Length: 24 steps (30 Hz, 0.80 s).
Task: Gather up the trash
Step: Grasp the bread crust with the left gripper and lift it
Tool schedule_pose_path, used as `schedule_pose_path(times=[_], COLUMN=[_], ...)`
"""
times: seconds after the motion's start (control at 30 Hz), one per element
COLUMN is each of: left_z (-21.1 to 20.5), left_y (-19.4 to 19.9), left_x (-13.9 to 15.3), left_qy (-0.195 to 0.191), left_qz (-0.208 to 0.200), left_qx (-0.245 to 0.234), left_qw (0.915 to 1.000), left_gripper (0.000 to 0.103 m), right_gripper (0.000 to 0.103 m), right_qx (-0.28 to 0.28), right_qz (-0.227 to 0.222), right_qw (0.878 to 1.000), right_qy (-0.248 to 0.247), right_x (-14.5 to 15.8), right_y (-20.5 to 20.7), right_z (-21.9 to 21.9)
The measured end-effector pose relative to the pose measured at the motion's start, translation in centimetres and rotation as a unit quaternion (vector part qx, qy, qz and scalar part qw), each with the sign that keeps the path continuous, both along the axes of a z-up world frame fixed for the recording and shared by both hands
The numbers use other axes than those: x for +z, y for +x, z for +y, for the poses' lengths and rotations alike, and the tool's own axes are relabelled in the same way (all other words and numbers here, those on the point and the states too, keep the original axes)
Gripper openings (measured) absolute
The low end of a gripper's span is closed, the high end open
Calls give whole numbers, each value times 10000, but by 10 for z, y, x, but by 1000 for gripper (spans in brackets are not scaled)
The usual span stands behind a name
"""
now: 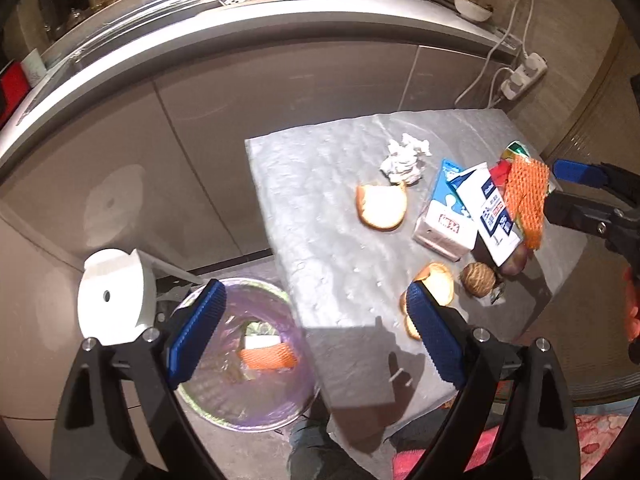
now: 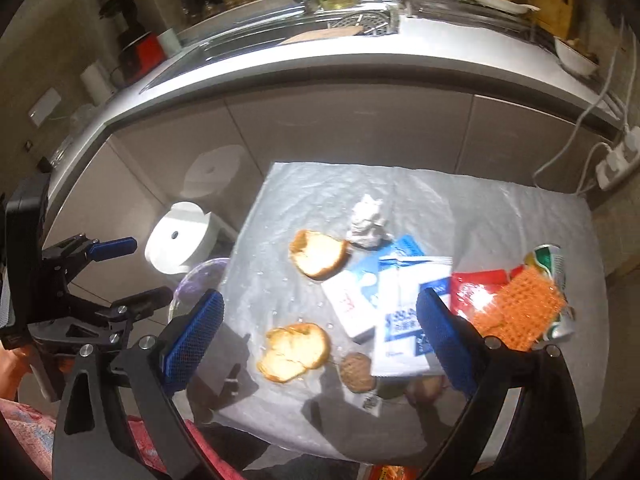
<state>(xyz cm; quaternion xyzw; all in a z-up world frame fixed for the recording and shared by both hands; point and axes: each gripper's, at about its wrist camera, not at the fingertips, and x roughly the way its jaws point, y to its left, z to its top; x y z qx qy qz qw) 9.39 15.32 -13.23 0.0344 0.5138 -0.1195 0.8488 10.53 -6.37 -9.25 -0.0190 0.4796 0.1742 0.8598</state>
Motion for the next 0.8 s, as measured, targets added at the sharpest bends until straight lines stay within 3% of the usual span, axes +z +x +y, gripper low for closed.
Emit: schedule_pose_path(times=[0.2,0.33,0.5,0.57,0.63,0.7,0.8], left_z=[-55,-77,-78,-76,-75,-76,-72], left_y=[51,82,103,106,108,110,113], left_x=[-37,-67,-94,-98,-98,-98,-101], left_qy=[50,-82,-296,-516,-619,-559,-690], left_qz=[245,679,1128,1293,1330,1371,1470], left_qx=[-356,-442,-236,-203,-159,-171,-110], left_qw=[9991,9967,9929,9901,9891,9888,9867], left_gripper=[85,56,53,32,24,7,7], right_gripper=[96,96,96,96,96,96,96], right_qx=[-277,-311,-336,-308,-268,-222,-161], right_qz=[64,92,117,145,164,194,204], right_qw=[9995,9991,9990,9991,9992,9994,9996], right_qy=[-158,-278,-266,-253,-241,-201,-146], right_x=[-2,-4,-6,-9,-11,-14,-16], right_y=[0,2,7,10,14,18,24], right_z=[-46,-68,-84,-85,-83,-81,-75])
